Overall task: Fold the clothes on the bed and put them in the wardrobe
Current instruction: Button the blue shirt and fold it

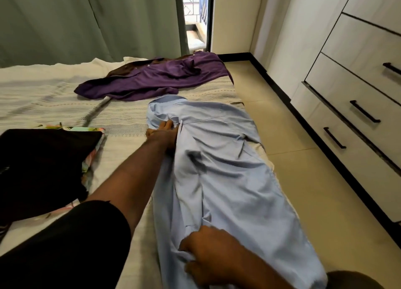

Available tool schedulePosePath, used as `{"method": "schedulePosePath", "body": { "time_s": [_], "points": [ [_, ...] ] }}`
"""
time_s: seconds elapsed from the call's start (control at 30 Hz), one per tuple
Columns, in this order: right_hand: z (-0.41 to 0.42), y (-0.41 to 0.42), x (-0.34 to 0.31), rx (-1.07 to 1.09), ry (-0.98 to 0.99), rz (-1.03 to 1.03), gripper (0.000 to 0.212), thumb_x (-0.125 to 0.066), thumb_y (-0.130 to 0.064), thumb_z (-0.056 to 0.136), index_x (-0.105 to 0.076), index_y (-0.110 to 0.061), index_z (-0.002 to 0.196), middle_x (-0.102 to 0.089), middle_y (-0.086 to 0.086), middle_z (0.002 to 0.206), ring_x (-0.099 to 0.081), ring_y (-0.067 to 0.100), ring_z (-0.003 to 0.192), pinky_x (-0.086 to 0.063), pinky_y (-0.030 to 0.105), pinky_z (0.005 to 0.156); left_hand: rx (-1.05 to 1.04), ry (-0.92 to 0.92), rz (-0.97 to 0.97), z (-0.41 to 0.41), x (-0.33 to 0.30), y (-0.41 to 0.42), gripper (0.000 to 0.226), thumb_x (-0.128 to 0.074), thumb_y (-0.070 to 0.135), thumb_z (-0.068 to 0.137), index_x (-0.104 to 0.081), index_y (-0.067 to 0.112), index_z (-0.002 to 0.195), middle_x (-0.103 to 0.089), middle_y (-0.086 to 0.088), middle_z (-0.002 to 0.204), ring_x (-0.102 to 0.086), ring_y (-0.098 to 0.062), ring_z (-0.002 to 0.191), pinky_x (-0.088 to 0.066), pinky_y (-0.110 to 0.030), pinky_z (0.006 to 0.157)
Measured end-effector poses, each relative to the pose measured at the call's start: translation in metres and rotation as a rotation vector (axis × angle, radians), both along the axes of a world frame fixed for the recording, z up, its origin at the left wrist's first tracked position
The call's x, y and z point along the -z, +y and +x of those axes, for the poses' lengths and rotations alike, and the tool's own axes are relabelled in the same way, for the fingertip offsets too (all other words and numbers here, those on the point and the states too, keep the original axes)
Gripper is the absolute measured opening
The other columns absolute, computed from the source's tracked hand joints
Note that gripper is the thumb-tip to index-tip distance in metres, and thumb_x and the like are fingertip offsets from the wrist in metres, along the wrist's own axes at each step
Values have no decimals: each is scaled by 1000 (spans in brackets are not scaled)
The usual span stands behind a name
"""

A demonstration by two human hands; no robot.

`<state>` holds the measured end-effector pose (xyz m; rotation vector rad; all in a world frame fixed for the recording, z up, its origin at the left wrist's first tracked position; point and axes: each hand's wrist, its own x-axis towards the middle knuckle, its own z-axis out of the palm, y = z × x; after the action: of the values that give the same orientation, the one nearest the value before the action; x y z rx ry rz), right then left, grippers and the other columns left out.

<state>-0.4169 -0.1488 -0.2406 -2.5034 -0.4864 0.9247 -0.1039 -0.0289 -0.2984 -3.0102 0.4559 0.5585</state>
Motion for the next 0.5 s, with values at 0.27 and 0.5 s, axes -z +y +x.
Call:
{"method": "schedulePosePath", "body": {
  "time_s": [0.27,0.5],
  "points": [
    [-9,-3,-1,77,-69,41,42,-68,-28,89,-63,-32,130,-66,-2,125,-56,23,118,-33,37,111,25,-88,-66,-8,-4,4,82,-59,49,89,-14,39,156,-17,-3,160,-14,-28,149,-23,-71,106],
    [-42,15,5,590,-326,308,15,-69,-26,89,-77,-25,102,-74,-9,95,-66,5,80,-48,7,71,-167,-440,-414,-81,-10,22,34,-67,27,89,-64,12,119,-64,-16,120,-55,-37,116,-45,-45,94]
  ]
}}
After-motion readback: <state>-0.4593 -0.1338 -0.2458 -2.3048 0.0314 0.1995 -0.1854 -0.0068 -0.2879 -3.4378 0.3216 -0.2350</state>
